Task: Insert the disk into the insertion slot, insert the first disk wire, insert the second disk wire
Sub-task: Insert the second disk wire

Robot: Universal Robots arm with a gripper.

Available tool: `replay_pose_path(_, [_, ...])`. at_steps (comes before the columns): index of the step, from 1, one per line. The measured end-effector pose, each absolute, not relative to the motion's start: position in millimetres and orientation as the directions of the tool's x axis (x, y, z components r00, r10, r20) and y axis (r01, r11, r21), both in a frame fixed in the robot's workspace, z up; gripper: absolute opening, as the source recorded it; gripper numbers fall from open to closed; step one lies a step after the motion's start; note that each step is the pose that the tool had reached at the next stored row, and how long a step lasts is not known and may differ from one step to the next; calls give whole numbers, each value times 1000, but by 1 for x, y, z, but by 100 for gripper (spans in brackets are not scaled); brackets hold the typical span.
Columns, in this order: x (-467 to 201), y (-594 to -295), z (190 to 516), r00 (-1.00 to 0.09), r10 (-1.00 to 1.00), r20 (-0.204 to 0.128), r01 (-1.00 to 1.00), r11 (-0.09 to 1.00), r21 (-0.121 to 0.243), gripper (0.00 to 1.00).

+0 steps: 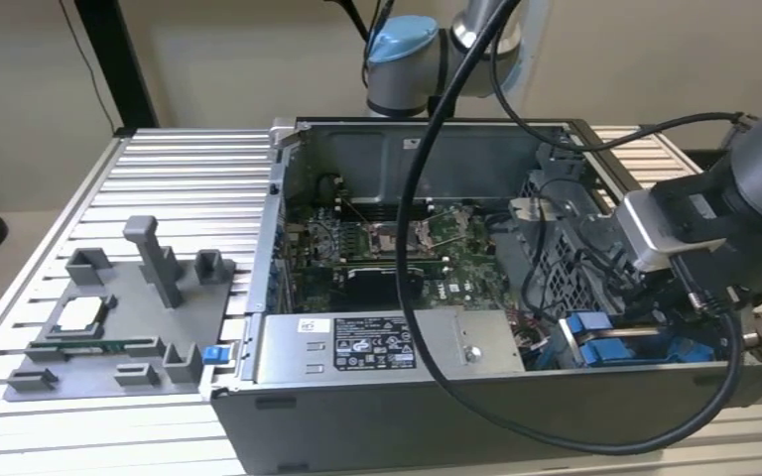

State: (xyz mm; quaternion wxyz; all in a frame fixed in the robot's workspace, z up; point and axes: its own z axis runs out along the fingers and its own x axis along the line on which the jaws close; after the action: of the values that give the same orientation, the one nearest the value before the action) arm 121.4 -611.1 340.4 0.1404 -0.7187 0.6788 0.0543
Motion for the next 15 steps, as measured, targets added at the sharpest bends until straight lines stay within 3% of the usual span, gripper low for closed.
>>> replay_pose_path(15, [121,-611,379,68,-961,-270,-992,-38,-117,100])
